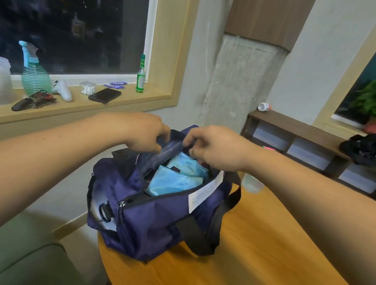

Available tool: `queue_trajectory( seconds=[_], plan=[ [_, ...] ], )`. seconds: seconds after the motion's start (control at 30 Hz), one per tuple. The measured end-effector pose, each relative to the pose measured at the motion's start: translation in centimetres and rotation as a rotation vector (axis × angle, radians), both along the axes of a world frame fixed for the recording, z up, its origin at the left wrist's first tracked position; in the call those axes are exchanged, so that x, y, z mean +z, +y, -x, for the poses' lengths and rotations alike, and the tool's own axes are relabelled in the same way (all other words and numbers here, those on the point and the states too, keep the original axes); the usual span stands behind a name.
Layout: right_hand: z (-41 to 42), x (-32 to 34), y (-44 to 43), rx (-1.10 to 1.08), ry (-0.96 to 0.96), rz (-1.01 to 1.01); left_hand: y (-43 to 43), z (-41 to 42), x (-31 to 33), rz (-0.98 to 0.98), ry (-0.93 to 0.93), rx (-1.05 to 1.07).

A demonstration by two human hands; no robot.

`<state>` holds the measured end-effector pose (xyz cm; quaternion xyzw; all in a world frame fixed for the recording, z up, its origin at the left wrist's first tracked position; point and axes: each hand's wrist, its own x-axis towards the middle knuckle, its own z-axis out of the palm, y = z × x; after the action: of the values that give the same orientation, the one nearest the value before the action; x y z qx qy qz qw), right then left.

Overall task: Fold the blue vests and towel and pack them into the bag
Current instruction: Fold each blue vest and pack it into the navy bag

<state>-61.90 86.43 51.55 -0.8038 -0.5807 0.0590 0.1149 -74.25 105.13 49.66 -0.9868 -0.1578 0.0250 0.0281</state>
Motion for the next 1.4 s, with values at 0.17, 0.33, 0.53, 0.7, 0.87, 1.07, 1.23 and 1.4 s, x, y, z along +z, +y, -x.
queue_trajectory(
  seconds=[0.17, 0.33, 0.53, 0.7, 0.87, 1.07, 1.23, 1.4],
  plan=[
    [0.4, 1.6, -9.0, -0.071, 0.059, -0.171, -4.1, -1.2, 1.3, -0.008, -0.104, -0.02],
    [1.1, 2.0, -19.2, -0.177, 0.069, -0.141, -11.7, -2.7, 3.8, 0.094, -0.229, -0.183],
    [3.1, 1.9, -31.0, -0.354, 0.036, -0.127, -22.6, -4.6, 4.1, 0.338, -0.358, -0.347],
    [5.0, 1.1, -40.7, -0.513, -0.014, -0.158, -31.8, -6.3, 1.9, 0.487, -0.331, -0.48],
    [6.5, 0.2, -48.7, -0.659, -0.056, -0.179, -38.8, -7.7, -1.0, 0.555, -0.375, -0.529],
    [7.8, -2.5, -56.9, -0.869, -0.128, -0.212, -43.3, -8.7, -8.1, 0.626, -0.375, -0.524],
    [7.1, -5.7, -61.9, -1.024, -0.248, -0.153, -44.3, -9.2, -15.6, 0.511, -0.26, -0.531],
    [5.8, -7.5, -65.1, -1.178, -0.298, -0.072, -44.3, -8.7, -20.3, 0.428, -0.196, -0.457]
  ],
)
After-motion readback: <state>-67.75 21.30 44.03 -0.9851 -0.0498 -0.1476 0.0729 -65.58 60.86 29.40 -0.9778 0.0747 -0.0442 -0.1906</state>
